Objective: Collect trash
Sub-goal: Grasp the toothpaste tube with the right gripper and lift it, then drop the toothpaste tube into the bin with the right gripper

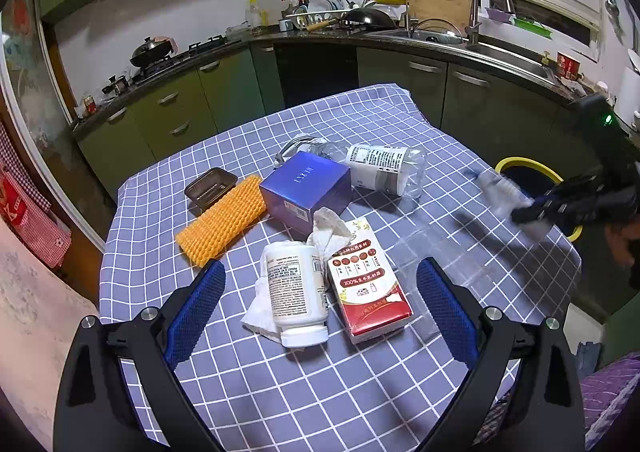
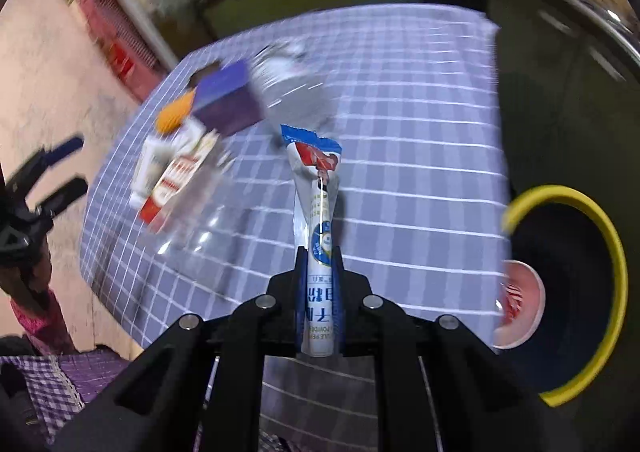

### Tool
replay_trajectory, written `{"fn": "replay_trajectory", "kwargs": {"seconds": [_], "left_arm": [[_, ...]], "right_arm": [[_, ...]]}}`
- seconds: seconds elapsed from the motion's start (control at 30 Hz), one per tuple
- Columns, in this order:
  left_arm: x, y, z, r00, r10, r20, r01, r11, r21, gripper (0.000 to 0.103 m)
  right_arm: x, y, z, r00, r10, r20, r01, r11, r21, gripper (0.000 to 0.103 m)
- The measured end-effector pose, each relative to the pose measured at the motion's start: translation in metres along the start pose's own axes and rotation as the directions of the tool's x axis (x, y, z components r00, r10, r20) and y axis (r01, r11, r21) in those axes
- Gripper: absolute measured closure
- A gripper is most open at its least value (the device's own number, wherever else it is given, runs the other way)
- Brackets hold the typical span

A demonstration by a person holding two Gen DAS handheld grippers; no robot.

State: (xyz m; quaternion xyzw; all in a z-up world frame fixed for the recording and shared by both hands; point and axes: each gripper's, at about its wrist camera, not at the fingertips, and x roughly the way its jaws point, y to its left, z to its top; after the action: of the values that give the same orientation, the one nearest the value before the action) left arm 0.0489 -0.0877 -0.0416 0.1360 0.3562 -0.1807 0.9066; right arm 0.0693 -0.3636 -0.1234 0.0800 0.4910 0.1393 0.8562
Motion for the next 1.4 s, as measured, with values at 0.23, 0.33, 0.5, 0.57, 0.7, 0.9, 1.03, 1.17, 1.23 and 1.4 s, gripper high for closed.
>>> {"fn": "replay_trajectory", "kwargs": {"seconds": [0.23,0.33,0.5,0.57,0.7,0.9,1.03,1.17,1.23,1.4], "left_arm": [[0.003,-0.009,0.001,1.0,-0.005,-0.008,0.005,1.0,0.018,0.008],[0.005,-0.015,0.002,1.0,-0.007,-0.012,0.008,0.999,0.032,0.008],[0.004,-0.024,0.005,1.0,-0.012,-0.013,0.013,0.998,0.06,0.008],[0.004,-0.026,0.006,1.0,-0.013,-0.013,0.014,0.997,0.07,0.008],[0.005,-0.03,0.007,1.0,-0.016,-0.017,0.017,0.996,0.086,0.008],[0.009,-0.033,0.007,0.999,-0.029,-0.03,0.032,0.995,0.098,0.008],[0.009,-0.036,0.006,0.996,-0.084,-0.033,0.087,0.99,0.111,0.008],[0.011,-0.042,0.004,0.993,-0.115,-0.034,0.119,0.984,0.132,0.007],[0.011,-0.046,0.002,0.992,-0.122,-0.034,0.126,0.98,0.154,0.007],[0.013,-0.059,-0.006,0.99,-0.136,-0.033,0.14,0.963,0.232,0.007]], "right_arm": [[-0.034,-0.079,-0.019,0.991,-0.122,0.049,0.111,0.976,0.187,0.092],[-0.035,-0.109,-0.029,0.983,-0.179,0.033,0.165,0.955,0.248,0.092],[-0.024,-0.147,-0.043,0.97,-0.242,-0.017,0.234,0.918,0.319,0.091],[-0.018,-0.161,-0.048,0.966,-0.255,-0.041,0.253,0.905,0.343,0.091],[-0.004,-0.182,-0.054,0.961,-0.262,-0.084,0.274,0.882,0.383,0.088],[0.002,-0.205,-0.062,0.956,-0.277,-0.102,0.293,0.85,0.437,0.068],[-0.004,-0.202,-0.062,0.96,-0.271,-0.073,0.274,0.856,0.438,0.068],[-0.011,-0.189,-0.057,0.961,-0.272,-0.039,0.263,0.869,0.419,0.062],[-0.016,-0.184,-0.06,0.964,-0.266,-0.024,0.252,0.876,0.412,0.062],[-0.018,-0.173,-0.055,0.966,-0.257,-0.011,0.24,0.886,0.396,0.062]]}}
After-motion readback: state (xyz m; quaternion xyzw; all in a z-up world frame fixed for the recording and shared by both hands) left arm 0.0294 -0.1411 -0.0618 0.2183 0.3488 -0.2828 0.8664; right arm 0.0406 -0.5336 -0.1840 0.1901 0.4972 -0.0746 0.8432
